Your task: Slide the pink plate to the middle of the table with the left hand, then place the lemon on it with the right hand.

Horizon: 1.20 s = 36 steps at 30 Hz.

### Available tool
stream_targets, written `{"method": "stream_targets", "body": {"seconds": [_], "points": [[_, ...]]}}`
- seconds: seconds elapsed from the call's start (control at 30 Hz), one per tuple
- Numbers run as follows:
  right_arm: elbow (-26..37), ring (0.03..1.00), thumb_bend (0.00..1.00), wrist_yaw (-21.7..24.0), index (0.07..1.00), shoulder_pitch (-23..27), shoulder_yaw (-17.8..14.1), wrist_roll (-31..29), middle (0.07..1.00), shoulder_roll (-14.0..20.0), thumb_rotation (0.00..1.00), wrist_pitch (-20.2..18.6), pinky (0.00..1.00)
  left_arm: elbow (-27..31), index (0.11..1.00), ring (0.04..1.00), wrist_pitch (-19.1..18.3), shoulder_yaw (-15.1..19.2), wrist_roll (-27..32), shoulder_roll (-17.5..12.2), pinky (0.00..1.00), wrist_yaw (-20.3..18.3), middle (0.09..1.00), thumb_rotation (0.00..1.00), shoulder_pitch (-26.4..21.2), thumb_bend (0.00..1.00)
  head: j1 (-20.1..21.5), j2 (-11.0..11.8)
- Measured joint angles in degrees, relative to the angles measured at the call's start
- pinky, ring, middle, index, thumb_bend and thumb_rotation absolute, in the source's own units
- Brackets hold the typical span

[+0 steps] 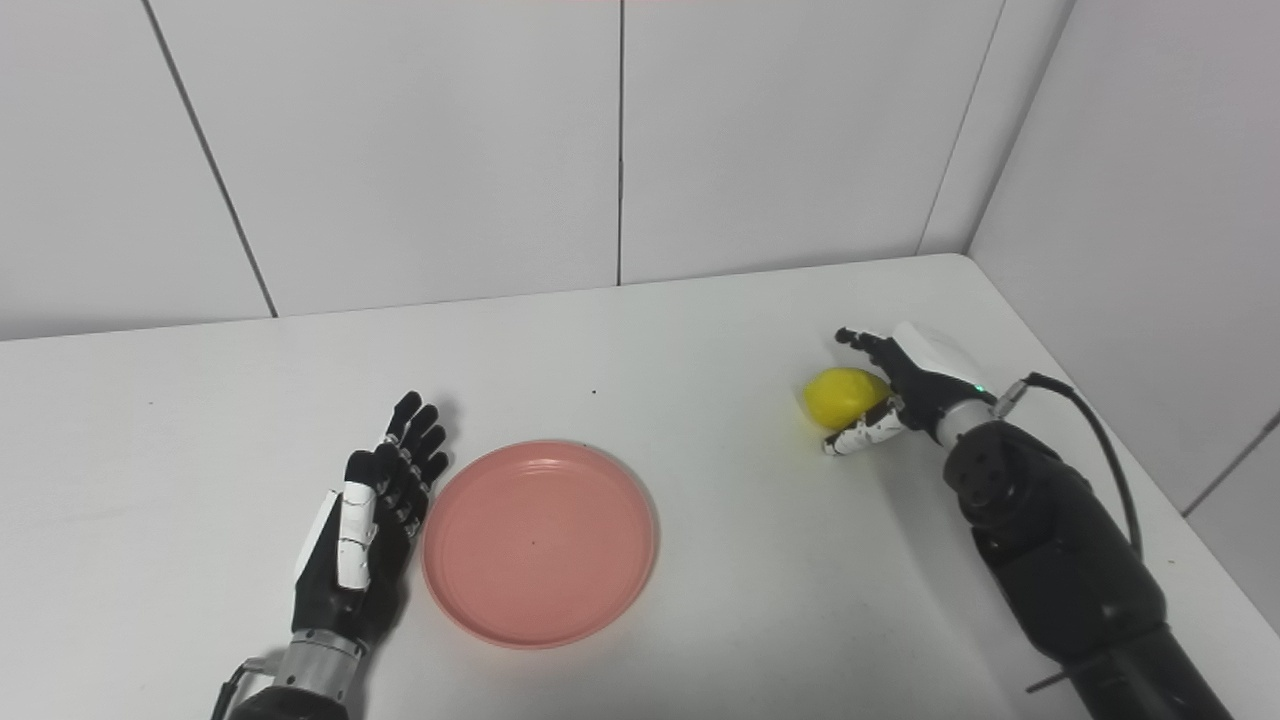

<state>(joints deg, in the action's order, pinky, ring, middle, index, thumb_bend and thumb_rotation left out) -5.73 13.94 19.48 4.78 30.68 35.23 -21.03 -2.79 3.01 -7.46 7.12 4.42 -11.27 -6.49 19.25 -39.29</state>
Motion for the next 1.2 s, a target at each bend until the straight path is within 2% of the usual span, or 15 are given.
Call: {"method": "stream_targets", "body": {"seconds": [0.07, 0.1, 0.13, 0.23, 0.3, 0.4, 0.5, 0.7, 0.73, 0.87, 1.0, 1.2], "points": [[-1.5, 0.678, 0.83, -2.7, 0.698, 0.3, 0.1, 0.1, 0.694, -0.6, 0.0, 2.4, 0.62, 0.1, 1.0, 1.0, -0.1, 0.1, 0.0, 0.0, 1.0, 0.1, 1.0, 1.0, 0.1, 0.8, 0.1, 0.0], [-2.2, 0.619, 0.82, -4.1, 0.659, 0.3, 0.1, 0.2, 0.647, -0.9, 0.0, 3.8, 0.56, 0.2, 1.0, 1.0, -0.1, 0.1, 0.0, 0.0, 1.0, 0.4, 1.0, 1.0, 0.2, 0.8, 0.2, 0.0], [-2.7, 0.561, 0.67, -5.6, 0.582, 0.3, 0.2, 0.3, 0.554, -1.2, 0.0, 5.0, 0.5, 0.2, 1.0, 1.0, -0.2, 0.1, 0.0, 0.0, 1.0, 0.5, 1.0, 1.0, 0.2, 0.8, 0.2, 0.0], [-4.2, 0.508, 0.56, -8.8, 0.535, 0.2, 0.4, 0.6, 0.481, -1.9, 0.0, 8.2, 0.46, 0.2, 1.0, 1.0, -0.2, 0.1, 0.0, -0.1, 1.0, 0.9, 1.0, 1.0, 0.2, 0.8, 0.1, 0.0], [-5.1, 0.436, 0.52, -10.4, 0.538, 0.2, 0.8, 0.7, 0.471, -2.7, 0.0, 9.7, 0.42, 0.2, 1.0, 1.0, -0.2, 0.0, 0.0, 0.0, 1.0, 1.0, 1.0, 1.0, 0.2, 0.8, 0.1, 0.0], [-5.2, 0.392, 0.51, -11.7, 0.54, 0.2, 1.4, 1.7, 0.455, -3.3, 0.0, 10.8, 0.34, 0.2, 1.0, 1.0, -0.2, -0.2, 0.0, 0.0, 1.0, 1.0, 1.0, 1.0, 0.2, 0.8, -0.1, 0.0], [-5.2, 0.381, 0.51, -12.0, 0.538, 0.1, 1.5, 2.2, 0.451, -3.3, 0.0, 10.8, 0.3, 0.2, 1.0, 1.0, -0.2, -0.2, 0.0, 0.1, 1.0, 1.0, 1.0, 1.0, 0.2, 0.8, -0.3, 0.1], [-3.9, 0.404, 0.52, -12.1, 0.534, -0.8, 1.3, 2.5, 0.454, -3.3, 0.0, 10.8, 0.36, 0.2, 1.0, 1.0, -0.2, -0.2, 0.1, 0.1, 1.0, 1.0, 1.0, 1.0, 0.2, 0.8, -0.8, 0.4], [-3.1, 0.395, 0.52, -12.1, 0.535, -1.1, 1.3, 2.6, 0.454, -3.3, 0.0, 10.7, 0.34, 0.2, 1.0, 1.0, -0.2, -0.2, 0.1, 0.1, 1.0, 1.0, 1.0, 1.0, 0.2, 0.79, -1.0, 0.4], [1.1, 0.388, 0.52, -12.0, 0.536, -1.9, 0.9, 2.7, 0.452, -3.7, 0.0, 10.6, 0.32, 0.1, 1.0, 1.0, -0.2, -0.2, 0.1, 0.1, 1.0, 1.0, 1.0, 1.0, 0.2, 0.8, -1.1, 0.3], [8.7, 0.373, 0.51, -11.5, 0.543, -2.3, 0.0, 2.5, 0.45, -5.3, 0.0, 10.1, 0.3, 0.1, 1.0, 1.0, -0.2, -0.2, 0.1, 0.1, 1.0, 1.0, 1.0, 1.0, 0.2, 0.79, -1.2, 0.2], [18.9, 0.391, 0.51, -9.7, 0.54, -2.2, 0.5, 2.5, 0.462, -8.5, 0.0, 10.3, 0.34, 0.1, 1.0, 1.0, -0.2, -0.2, 0.0, 0.2, 1.0, 1.0, 1.0, 1.0, 0.1, 0.79, -1.8, 0.1]]}}
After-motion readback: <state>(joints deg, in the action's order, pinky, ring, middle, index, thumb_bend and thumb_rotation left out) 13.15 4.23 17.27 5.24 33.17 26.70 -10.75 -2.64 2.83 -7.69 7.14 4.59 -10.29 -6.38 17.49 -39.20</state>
